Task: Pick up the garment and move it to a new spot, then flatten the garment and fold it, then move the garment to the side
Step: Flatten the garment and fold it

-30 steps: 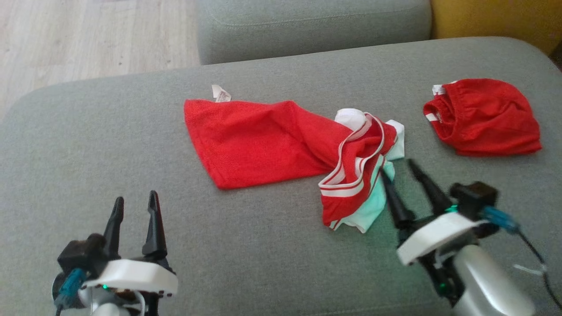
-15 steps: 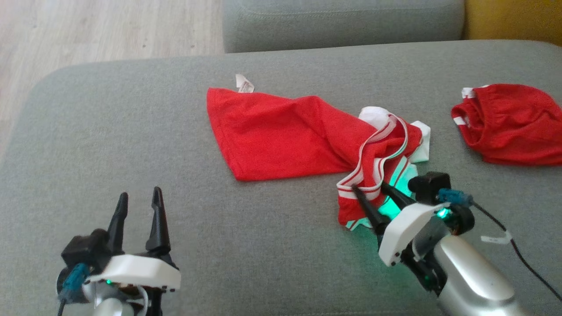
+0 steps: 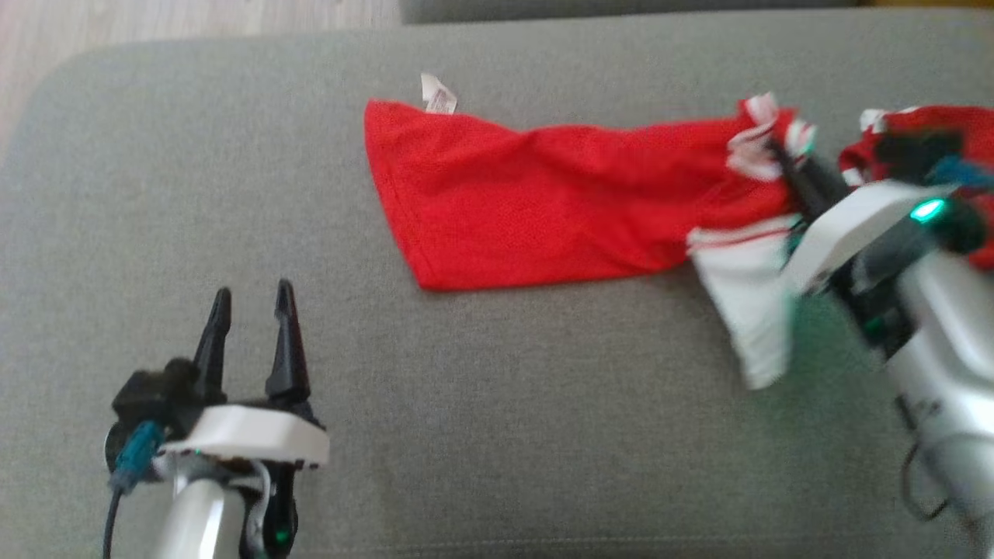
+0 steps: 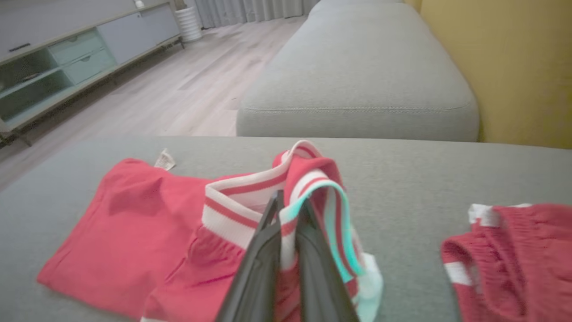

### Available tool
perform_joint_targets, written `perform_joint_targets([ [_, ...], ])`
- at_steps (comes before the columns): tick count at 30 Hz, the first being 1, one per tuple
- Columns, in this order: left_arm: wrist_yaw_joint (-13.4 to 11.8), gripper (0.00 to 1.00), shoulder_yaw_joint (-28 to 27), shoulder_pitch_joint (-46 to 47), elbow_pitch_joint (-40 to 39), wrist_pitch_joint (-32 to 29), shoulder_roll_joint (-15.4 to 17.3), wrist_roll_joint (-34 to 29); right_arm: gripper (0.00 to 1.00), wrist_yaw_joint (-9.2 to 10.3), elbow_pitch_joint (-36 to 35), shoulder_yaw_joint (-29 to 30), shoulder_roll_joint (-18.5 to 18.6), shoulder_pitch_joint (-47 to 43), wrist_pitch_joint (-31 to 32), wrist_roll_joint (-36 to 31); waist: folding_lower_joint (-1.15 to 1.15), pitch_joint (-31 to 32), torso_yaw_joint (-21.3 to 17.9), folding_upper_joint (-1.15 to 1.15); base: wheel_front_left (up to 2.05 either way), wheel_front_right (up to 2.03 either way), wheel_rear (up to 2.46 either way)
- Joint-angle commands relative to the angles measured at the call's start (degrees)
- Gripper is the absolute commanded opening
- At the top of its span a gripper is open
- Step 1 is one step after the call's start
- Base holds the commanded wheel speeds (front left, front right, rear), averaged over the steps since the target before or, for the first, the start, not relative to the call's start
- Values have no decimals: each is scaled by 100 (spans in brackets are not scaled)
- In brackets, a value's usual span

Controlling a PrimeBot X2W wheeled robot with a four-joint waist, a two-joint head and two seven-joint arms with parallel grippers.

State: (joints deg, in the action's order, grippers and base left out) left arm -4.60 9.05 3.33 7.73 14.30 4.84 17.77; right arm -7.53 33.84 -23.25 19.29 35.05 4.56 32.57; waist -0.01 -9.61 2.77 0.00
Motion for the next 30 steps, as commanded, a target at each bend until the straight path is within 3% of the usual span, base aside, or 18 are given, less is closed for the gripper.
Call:
perform_joint_targets([
  [1, 15, 100, -124, 302, -148, 70, -2, -63, 0, 4, -47, -2, 169, 227, 65, 103, 1, -222, 69, 0, 0, 0, 0],
  [9, 85, 100, -56, 685, -25, 70, -72, -146, 0, 4, 1105, 100, 766, 971, 212, 819, 1, -630, 218, 0, 0, 0, 0],
  [10, 94, 100, -57, 710, -1, 70, -78, -153, 41, 4, 1287, 95, 778, 1034, 206, 892, 1, -634, 225, 0, 0, 0, 0],
  [11, 103, 100, -62, 729, 28, 70, -83, -159, 100, 4, 1444, 83, 783, 1089, 166, 937, 1, -621, 227, 0, 0, 0, 0],
  [20, 148, 100, -264, 617, 150, 70, -80, -205, 100, 4, 2033, -130, 579, 1265, -927, 818, 1, -107, -91, 0, 0, 0, 0],
  [25, 145, 100, -408, 390, 111, 70, -51, -200, 100, 4, 1555, -334, 346, 920, -1708, 690, 1, 254, -361, 0, 0, 0, 0],
  [30, 145, 100, -471, 182, 56, 70, -57, -184, 100, 4, 822, -337, 170, 150, -1929, 526, 1, 484, -554, 0, 0, 0, 0],
])
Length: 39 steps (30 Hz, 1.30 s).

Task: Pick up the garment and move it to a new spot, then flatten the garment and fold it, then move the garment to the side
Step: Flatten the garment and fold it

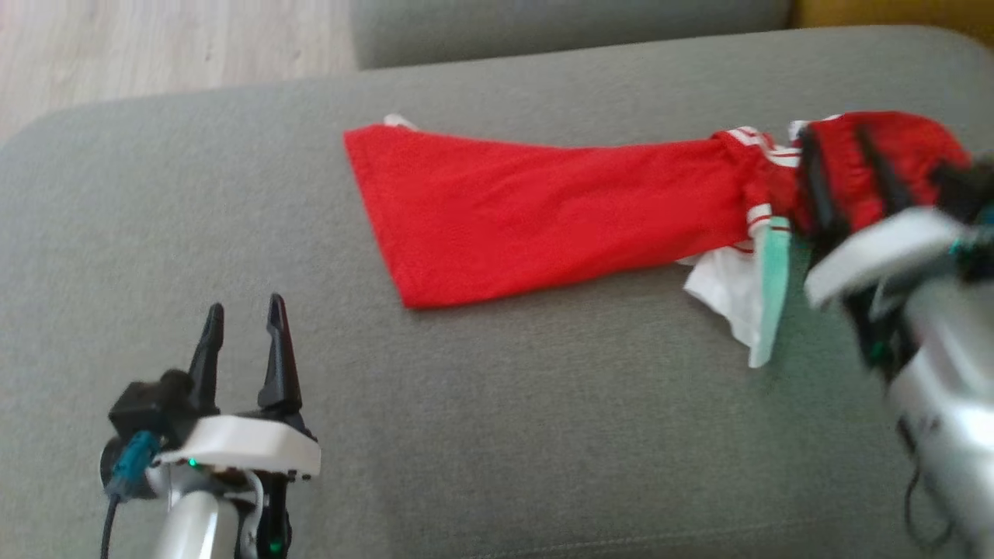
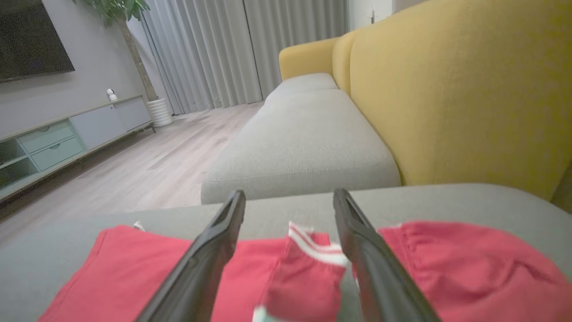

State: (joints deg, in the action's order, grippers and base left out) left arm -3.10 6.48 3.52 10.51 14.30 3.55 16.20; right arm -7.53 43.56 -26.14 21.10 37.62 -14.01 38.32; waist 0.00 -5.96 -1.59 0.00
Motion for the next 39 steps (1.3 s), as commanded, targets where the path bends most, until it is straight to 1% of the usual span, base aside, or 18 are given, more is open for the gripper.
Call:
perform_joint_targets([
  [1, -5, 100, -205, 130, -235, 70, 66, -25, 100, 4, -269, -1, -26, -290, -82, -117, 0, 140, -137, 0, 0, 0, 0],
  [5, -8, 100, -184, 37, -278, 70, 46, -11, 100, 4, -727, 432, -203, -986, -95, -433, 0, 178, -193, 0, 0, 0, 0],
  [8, -3, 100, -176, 11, -284, 70, 40, -6, 100, 4, -934, 717, -392, -1388, -96, -671, 0, 178, -206, 0, 0, 0, 0],
  [13, 15, 100, -143, 47, -268, 70, 36, -17, 100, 4, -987, 761, -581, -1557, -4, -960, 0, 146, -162, 0, 0, 0, 0],
  [17, 34, 100, -118, 100, -239, 70, 31, -14, 100, 4, -787, 831, -683, -1415, 449, -1299, 0, 106, -72, 0, 0, 0, 0],
  [25, 75, 100, -144, 183, -172, 70, 15, 12, 100, 4, -104, 1348, -909, -907, 1413, -2034, 0, -5, 115, 0, 0, 0, 0],
  [26, 74, 100, -144, 187, -170, 70, 12, 10, 83, 4, -57, 1432, -943, -875, 1465, -2098, 0, -10, 128, 0, 0, 0, 0],
  [27, 69, 100, -146, 188, -169, 70, 8, 11, 35, 4, -28, 1528, -974, -852, 1486, -2162, 0, -16, 138, 0, 0, 0, 0],
  [28, 65, 100, -151, 186, -171, 70, 4, 14, 0, 4, -3, 1629, -1001, -843, 1508, -2222, 0, -22, 145, 0, 0, 0, 0],
  [31, 56, 100, -163, 166, -167, 70, -7, 21, 0, 4, 37, 1950, -1044, -886, 1556, -2358, 0, -34, 144, 0, 0, 0, 0],
  [32, 56, 100, -174, 154, -160, 70, -11, 23, 0, 4, 20, 2189, -1065, -950, 1564, -2390, 0, -42, 123, 0, 0, 0, 0],
  [34, 56, 100, -181, 151, -155, 70, -14, 14, 0, 4, -17, 2410, -1081, -1042, 1594, -2381, 0, -47, 93, 0, 0, 0, 0],
  [36, 58, 100, -193, 159, -156, 70, -13, 1, 0, 4, -60, 2570, -1098, -1137, 1648, -2364, 0, -60, 49, 0, 0, 0, 0],
  [38, 73, 100, -185, 175, -149, 70, -4, -20, 0, 4, -137, 2591, -1118, -1219, 1688, -2358, 0, -76, 5, 0, 0, 0, 0],
  [39, 82, 100, -177, 187, -139, 70, 3, -30, 13, 4, -167, 2567, -1125, -1248, 1712, -2351, 0, -87, -20, 0, 0, 0, 0],
])
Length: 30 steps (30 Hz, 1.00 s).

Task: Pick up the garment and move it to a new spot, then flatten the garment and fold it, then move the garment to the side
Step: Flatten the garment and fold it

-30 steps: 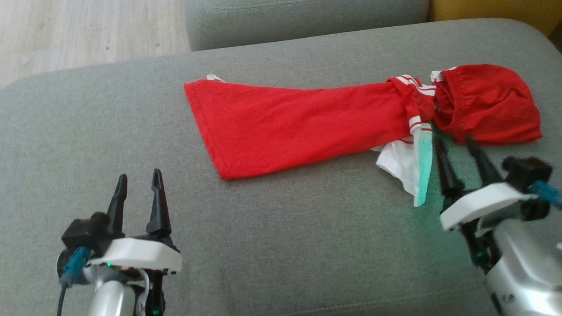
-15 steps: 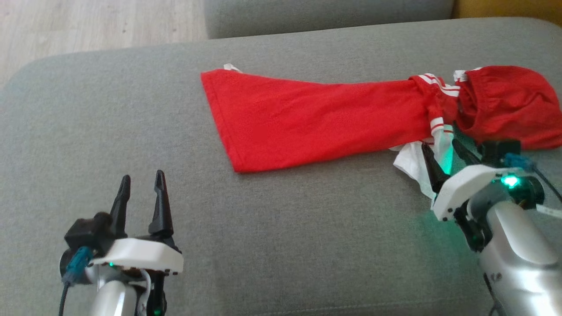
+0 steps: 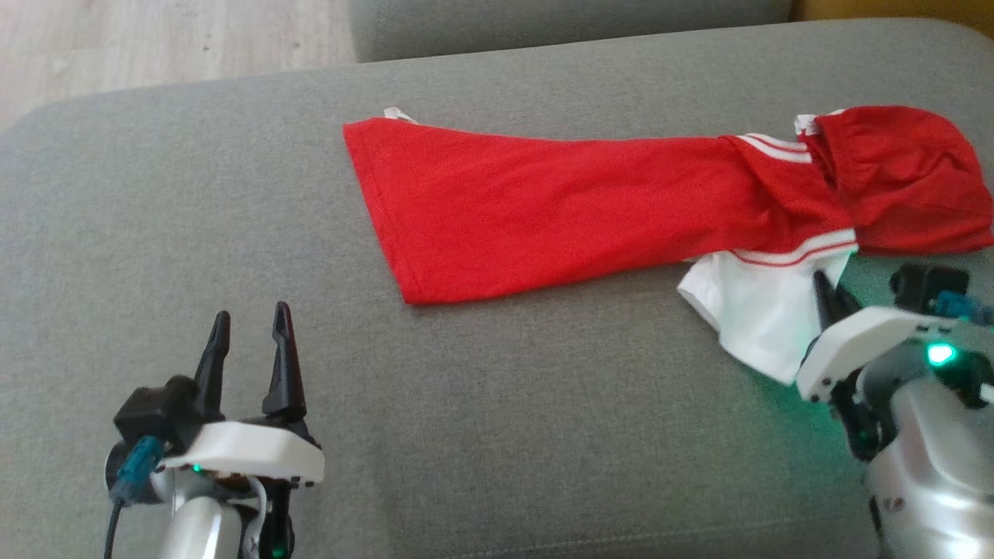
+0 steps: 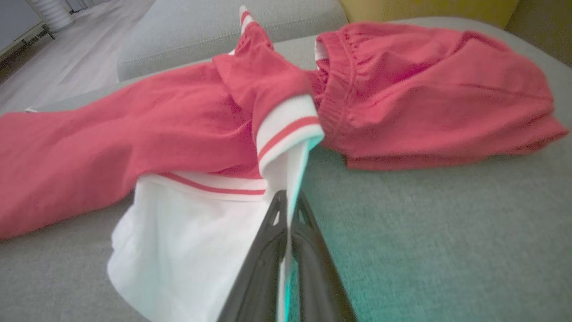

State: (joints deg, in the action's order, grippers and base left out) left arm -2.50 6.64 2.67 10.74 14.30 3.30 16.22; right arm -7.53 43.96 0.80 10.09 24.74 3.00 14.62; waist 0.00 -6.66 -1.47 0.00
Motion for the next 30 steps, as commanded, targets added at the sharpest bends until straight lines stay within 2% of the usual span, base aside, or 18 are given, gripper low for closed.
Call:
perform_joint_targets([
  [1, 29, 100, -184, 292, -151, 70, 39, -44, 21, 4, -245, -148, -49, 12, 31, 38, 0, -24, -56, 0, 0, 0, 0],
  [2, 40, 100, -173, 316, -140, 70, 51, -53, 33, 4, -297, -165, -78, -6, 28, 70, 0, -29, -83, 0, 0, 0, 0],
  [3, 52, 100, -152, 339, -131, 69, 60, -64, 83, 4, -337, -172, -97, -22, 26, 95, 0, -32, -109, 0, 0, 0, 0],
  [4, 62, 100, -132, 362, -127, 61, 67, -69, 100, 4, -362, -173, -111, -38, 27, 108, 0, -30, -133, 0, 0, 0, 0],
  [15, 281, 100, -17, 665, -187, -449, 259, 66, 100, 4, -861, -81, -230, -236, -603, 171, 0, 55, -284, 0, 0, 0, 0],
  [19, 525, 100, 2, 1014, -154, -1083, 409, 334, 100, 4, -1250, -80, -235, -358, -1014, 147, 0, 84, -331, 0, 0, 0, 0],
  [23, 832, 100, 153, 1597, 145, -2431, 527, 1025, 100, 4, -1650, -100, -252, -455, -1305, 161, 0, 28, -375, 0, 0, 0, 0],
  [30, 929, 100, 397, 2683, 1508, -4866, 757, 1894, 100, 4, -1919, -231, -328, -482, -1346, 276, 0, -164, -649, 0, 0, 0, 0],
])
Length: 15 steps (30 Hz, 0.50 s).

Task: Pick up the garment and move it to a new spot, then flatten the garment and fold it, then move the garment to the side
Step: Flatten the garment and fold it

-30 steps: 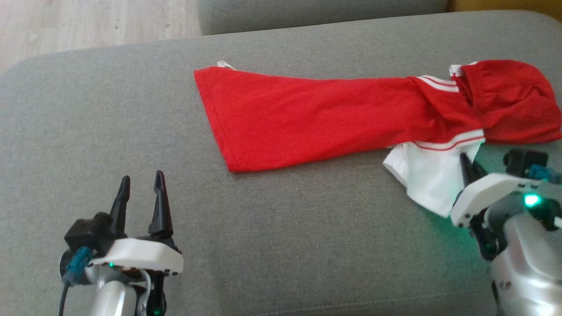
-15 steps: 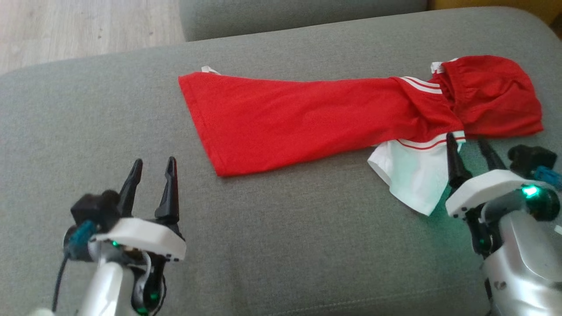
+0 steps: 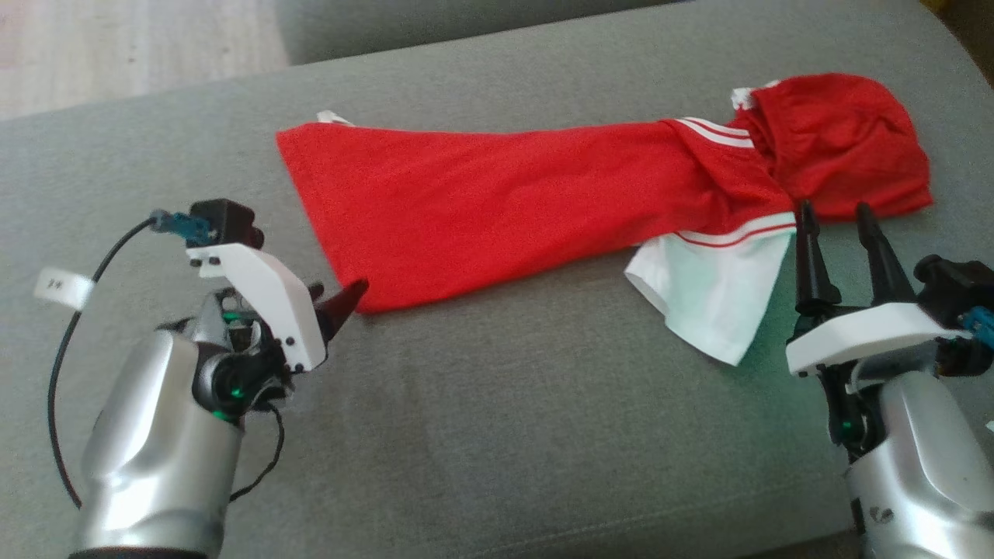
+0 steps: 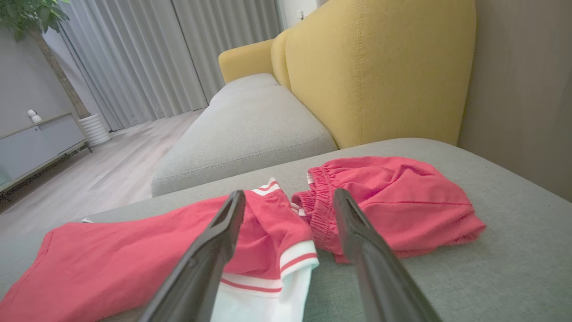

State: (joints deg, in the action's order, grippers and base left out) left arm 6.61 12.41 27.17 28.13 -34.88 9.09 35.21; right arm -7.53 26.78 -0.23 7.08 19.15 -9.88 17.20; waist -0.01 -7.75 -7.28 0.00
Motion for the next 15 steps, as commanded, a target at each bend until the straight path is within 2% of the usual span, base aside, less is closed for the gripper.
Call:
perform_joint_targets([
  [1, 17, 100, -181, 348, -37, -132, 199, 56, 100, 4, -205, -136, -39, 95, -65, 35, 1, -84, -128, 0, 0, 0, 0],
  [6, 31, 100, -159, 728, 741, -753, 268, 308, 100, 4, -147, -150, -85, 133, -114, 92, 1, -183, -406, 0, 0, 0, 0],
  [13, 68, 100, -166, 1060, 1326, -555, 235, 528, 100, 4, 16, -197, -105, 191, -192, 150, 1, -245, -569, 0, 0, 0, 0],
  [14, 72, 80, -151, 1094, 1393, -538, 221, 562, 100, 4, 33, -201, -104, 196, -201, 158, 1, -246, -569, 0, 0, 0, 0],
  [15, 75, 41, -118, 1125, 1456, -537, 210, 586, 100, 4, 51, -202, -104, 201, -206, 162, 1, -246, -563, 0, 0, 0, 0],
])
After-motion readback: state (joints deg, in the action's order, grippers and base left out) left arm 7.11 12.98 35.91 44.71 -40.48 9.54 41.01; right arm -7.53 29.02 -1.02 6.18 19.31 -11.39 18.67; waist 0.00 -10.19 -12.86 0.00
